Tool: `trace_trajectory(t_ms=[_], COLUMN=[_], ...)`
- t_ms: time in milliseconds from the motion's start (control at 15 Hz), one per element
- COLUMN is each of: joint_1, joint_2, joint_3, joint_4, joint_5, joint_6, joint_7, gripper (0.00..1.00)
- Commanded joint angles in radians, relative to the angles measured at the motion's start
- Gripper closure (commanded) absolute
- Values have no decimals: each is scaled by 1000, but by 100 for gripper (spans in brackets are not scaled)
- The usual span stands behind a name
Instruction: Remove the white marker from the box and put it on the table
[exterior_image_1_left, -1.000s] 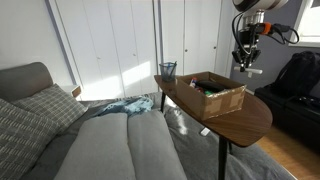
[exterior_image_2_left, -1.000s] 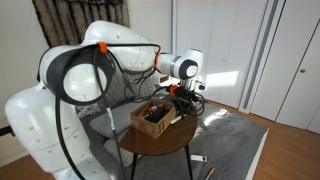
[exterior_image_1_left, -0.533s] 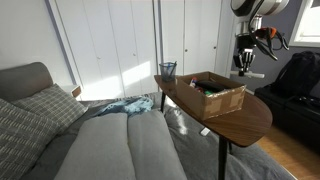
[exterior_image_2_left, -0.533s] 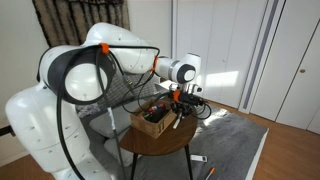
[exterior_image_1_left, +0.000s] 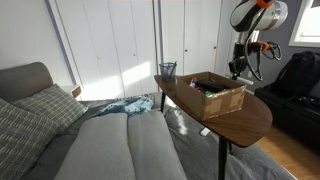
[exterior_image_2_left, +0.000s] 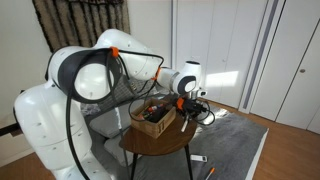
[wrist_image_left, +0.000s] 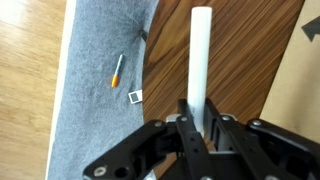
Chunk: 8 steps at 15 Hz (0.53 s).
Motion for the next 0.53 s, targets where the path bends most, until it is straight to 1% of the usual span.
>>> trace_trajectory(t_ms=[0, 133, 333, 400, 467], joint_1=[16, 29, 48, 52, 52], joint_2=[-33, -41, -58, -65, -74], joint_3=[30, 48, 75, 81, 83], joint_4=[-109, -163, -224, -239, -247], joint_5=[-71, -102, -118, -117, -111], joint_6=[61, 100, 154, 168, 173], joint_7=[156, 252, 356, 380, 391], gripper=[96, 96, 96, 57, 56])
